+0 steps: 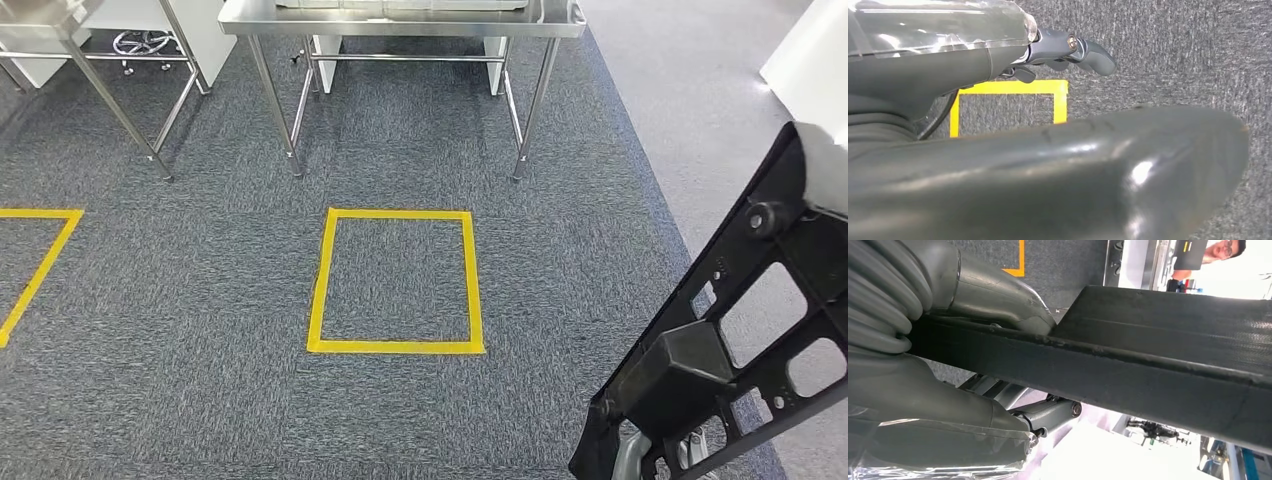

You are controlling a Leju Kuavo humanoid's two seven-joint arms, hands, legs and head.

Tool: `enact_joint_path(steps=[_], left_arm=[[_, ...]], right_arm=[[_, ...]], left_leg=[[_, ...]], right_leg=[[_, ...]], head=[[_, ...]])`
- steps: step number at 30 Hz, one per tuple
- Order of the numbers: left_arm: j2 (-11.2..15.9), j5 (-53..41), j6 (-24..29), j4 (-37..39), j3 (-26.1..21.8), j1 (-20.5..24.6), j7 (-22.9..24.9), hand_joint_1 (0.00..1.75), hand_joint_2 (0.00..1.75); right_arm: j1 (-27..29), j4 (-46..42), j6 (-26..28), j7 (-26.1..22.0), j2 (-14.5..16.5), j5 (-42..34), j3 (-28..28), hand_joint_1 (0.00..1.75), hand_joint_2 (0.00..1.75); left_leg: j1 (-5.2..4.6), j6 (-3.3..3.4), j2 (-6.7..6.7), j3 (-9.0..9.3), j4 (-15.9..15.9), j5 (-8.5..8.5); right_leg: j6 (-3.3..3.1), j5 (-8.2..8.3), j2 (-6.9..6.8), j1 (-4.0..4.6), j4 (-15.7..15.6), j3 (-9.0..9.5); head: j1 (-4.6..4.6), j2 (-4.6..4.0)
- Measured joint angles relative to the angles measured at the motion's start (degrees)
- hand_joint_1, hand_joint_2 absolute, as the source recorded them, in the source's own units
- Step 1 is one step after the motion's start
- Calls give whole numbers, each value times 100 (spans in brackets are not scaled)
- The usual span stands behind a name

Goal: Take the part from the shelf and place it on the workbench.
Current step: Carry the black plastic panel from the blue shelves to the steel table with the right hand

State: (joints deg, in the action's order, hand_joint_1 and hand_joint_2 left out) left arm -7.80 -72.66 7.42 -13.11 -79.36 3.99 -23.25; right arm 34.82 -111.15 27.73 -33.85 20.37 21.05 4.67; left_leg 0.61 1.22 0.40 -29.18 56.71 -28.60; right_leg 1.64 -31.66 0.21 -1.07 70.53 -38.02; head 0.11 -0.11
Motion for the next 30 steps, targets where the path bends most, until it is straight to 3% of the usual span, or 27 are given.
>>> enact_joint_path(steps=[1, 3, 8, 10, 12, 13, 14, 16, 18, 20, 22, 24, 26, 28, 29, 30], left_arm=[[-1, -5, 0, 0, 0, -4, 2, 0, 0], [1, -16, 2, 0, 0, -2, 4, 0, 0], [13, -29, 7, 0, 0, 14, 16, 0, 0], [17, -31, 8, 0, 1, 16, 19, 0, 0], [19, -34, 8, 0, 1, 4, 22, 0, 0], [19, -37, 8, 0, 1, -10, 27, 0, 0], [19, -38, 8, 0, 1, -25, 32, 0, 0], [25, -44, 8, 0, 0, -47, 40, 0, 0], [40, -51, 9, 0, 1, -50, 46, 0, 0], [52, -53, 11, 0, 2, -43, 53, 0, 0], [54, -54, 13, 0, 2, -46, 55, 0, 0], [51, -52, 13, -1, 1, -51, 54, 0, 0], [48, -49, 8, -2, 0, -48, 55, 0, 0], [46, -38, 1, -2, 0, -52, 56, 0, 0], [45, -27, -1, -2, 0, -57, 57, 0, 0], [44, -18, -3, -2, 0, -61, 58, 0, 0]], right_arm=[[1, 9, -8, 2, -1, 9, -1, 175, 175], [7, 22, -30, 13, -1, 34, 1, 175, 175], [44, 36, -78, 46, 1, 75, 4, 175, 175], [44, 37, -90, 60, 1, 86, 7, 175, 175], [43, 52, -98, 81, 1, 90, 8, 175, 175], [44, 66, -104, 95, 1, 93, 8, 175, 175], [45, 79, -108, 108, 1, 97, 8, 175, 175], [46, 98, -114, 132, 1, 116, 8, 175, 175], [43, 114, -115, 143, 1, 137, 8, 175, 175], [43, 129, -116, 149, 1, 150, 8, 175, 175], [43, 137, -128, 158, 2, 162, 10, 175, 175], [32, 142, -143, 164, 2, 178, 10, 175, 175], [16, 153, -142, 169, -1, 189, 9, 175, 175], [10, 181, -129, 176, -2, 197, 9, 175, 175], [11, 198, -117, 181, -2, 202, 8, 175, 175], [12, 212, -105, 186, -2, 209, 8, 175, 175]], left_leg=[[1, -22, 0, 42, 1, -36], [-18, -83, 0, 98, 12, -107], [-12, -244, 16, 150, 100, -254], [2, -285, 7, -131, 663, -492], [6, -302, 5, -661, 1499, -747], [7, -301, 5, -866, 1759, -752], [5, -292, 4, -966, 1792, -627], [-4, -240, 0, -848, 1199, -75], [-47, -157, -5, -607, 552, 256], [-95, -87, -1, -493, 342, 196], [-85, -31, -6, -399, 217, 142], [-49, 23, -19, -230, 97, 108], [-36, 54, -24, -72, 30, 42], [-34, 55, -32, 58, 18, -69], [-32, 49, -38, 144, 18, -137], [-30, 41, -43, 241, 18, -208]], right_leg=[[-3, 220, -17, -11, -396, 180], [-39, 423, -40, 1, -1008, 472], [-238, 330, -15, 19, -1186, 611], [-307, 280, -23, 8, -1221, 702], [-344, 204, -22, 25, -1223, 776], [-349, 160, -10, 34, -1222, 827], [-349, 111, 6, 39, -1222, 889], [-333, -8, 38, 46, -1226, 1053], [-284, -118, 54, 46, -1238, 1171], [-206, -161, 56, 38, -1251, 1214], [-127, -129, 50, 31, -1202, 1243], [-68, -95, 34, 31, -870, 1114], [-25, -251, 18, 25, -194, 669], [14, -534, 11, 17, 344, 158], [25, -590, 9, 15, 390, -2], [22, -519, 8, 16, 259, -70]], head=[[0, 1], [1, 1], [-30, 1], [-64, 1], [-83, 1], [-83, 1], [-83, 1], [-83, 0], [-75, -1], [-70, -1], [-72, -1], [-61, 0], [-40, 1], [-30, 1], [-30, 1], [-29, 1]])
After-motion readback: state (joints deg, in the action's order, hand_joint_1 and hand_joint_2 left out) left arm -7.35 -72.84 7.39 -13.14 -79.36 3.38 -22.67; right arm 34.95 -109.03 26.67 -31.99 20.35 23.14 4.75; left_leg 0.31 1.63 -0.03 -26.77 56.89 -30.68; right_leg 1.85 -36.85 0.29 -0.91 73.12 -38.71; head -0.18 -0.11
